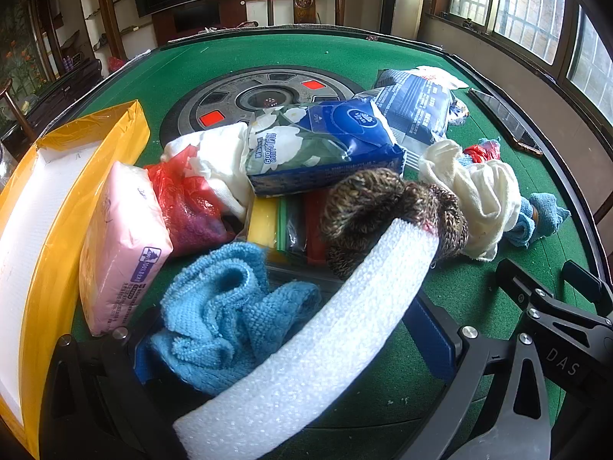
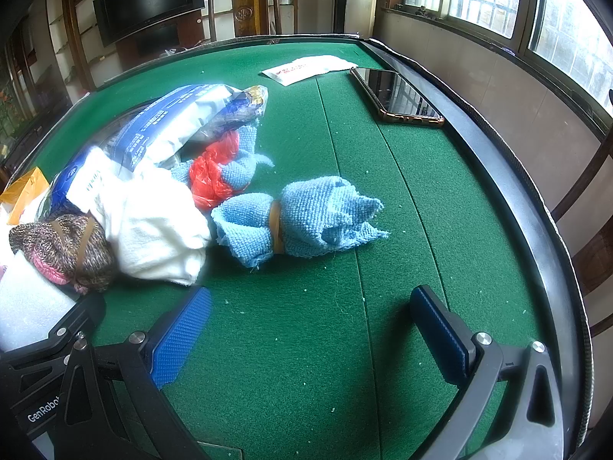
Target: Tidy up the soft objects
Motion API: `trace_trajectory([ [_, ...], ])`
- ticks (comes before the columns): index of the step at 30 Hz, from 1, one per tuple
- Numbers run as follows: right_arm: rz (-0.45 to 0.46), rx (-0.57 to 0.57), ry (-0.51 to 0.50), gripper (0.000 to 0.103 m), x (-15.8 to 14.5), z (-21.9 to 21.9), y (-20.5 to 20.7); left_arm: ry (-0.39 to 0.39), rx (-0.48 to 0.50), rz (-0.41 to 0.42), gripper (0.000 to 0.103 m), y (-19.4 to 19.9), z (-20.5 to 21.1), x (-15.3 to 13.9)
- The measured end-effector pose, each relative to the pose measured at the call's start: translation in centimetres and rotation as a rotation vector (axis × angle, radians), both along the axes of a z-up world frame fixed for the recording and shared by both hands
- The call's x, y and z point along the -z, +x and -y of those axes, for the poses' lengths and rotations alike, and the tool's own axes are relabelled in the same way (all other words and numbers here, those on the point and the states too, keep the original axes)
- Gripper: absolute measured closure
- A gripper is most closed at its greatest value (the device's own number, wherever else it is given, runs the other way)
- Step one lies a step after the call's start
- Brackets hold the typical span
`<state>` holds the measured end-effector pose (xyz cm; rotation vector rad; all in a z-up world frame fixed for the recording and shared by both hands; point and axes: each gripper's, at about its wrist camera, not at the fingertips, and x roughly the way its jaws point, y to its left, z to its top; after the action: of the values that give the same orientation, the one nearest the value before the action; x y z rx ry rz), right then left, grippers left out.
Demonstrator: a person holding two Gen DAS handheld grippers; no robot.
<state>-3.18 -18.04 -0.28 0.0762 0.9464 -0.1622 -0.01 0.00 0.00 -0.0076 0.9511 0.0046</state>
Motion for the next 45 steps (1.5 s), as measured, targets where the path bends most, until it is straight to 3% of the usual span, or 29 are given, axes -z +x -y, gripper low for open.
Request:
trace_trajectory([
  [11, -0.010, -0.004, 0.002, 0.001, -0.1, 0.0, 0.0, -0.001, -0.007, 0.000, 0.000, 0.0, 0.0, 0.0],
  [18, -0.117, -0.150, 0.010, 0.001, -0.2, -0.4, 0.0, 0.006, 0.162, -0.089, 0.000, -1.5, -0.7, -0.5],
  [23, -0.127, -0.099, 0.008, 0.001, 0.0, -0.6, -0.1, 0.009, 0.182, -0.062, 0.000, -2.9, -0.9, -0.2],
  [28, -0.065, -0.051, 0.001, 0.001, 0.0, -1.3, 0.2, 0.003, 0.184, -0.063, 0.000, -2.9, -1.0, -0.3],
  [30, -0.116, -0.067, 0.008, 0.002, -0.2, -1.4, 0.7, -0.020, 0.191, -0.059, 0.012, -3.0, -1.3, -0.4],
  [31, -0.123, -0.066, 0.012, 0.004, -0.4, -1.1, 0.8, -0.070, 0.199, -0.037, 0.012, -3.5, -1.9, -1.0],
  [34, 0.009, -0.047, 0.005, 0.008, -3.3, -0.8, -1.6, -0.127, 0.204, 0.039, 0.012, -5.0, -3.5, -3.3],
  [37, 0.287, -0.016, -0.045, 0.007, -8.1, -1.0, -6.2, -0.103, 0.213, 0.190, 0.011, -7.5, -5.6, -6.8],
  [38, 0.401, -0.005, -0.057, 0.001, -9.3, -1.1, -8.0, -0.110, 0.218, 0.238, 0.011, -8.5, -6.5, -7.9],
  [39, 0.492, -0.005, -0.038, 0.001, -10.0, -1.1, -9.2, -0.120, 0.218, 0.267, 0.010, -9.2, -7.4, -8.6],
  [40, 0.512, -0.014, -0.013, 0.001, -10.2, -1.0, -9.3, -0.130, 0.215, 0.278, 0.010, -9.7, -8.2, -9.1],
  [42, 0.356, -0.063, 0.060, 0.001, -9.2, -0.8, -6.2, -0.146, 0.218, 0.276, 0.010, -10.0, -9.3, -9.1],
  [45, 0.291, 0.007, 0.102, 0.001, -6.8, 0.1, -3.9, -0.104, 0.254, 0.271, 0.010, -11.2, -8.8, -8.7],
])
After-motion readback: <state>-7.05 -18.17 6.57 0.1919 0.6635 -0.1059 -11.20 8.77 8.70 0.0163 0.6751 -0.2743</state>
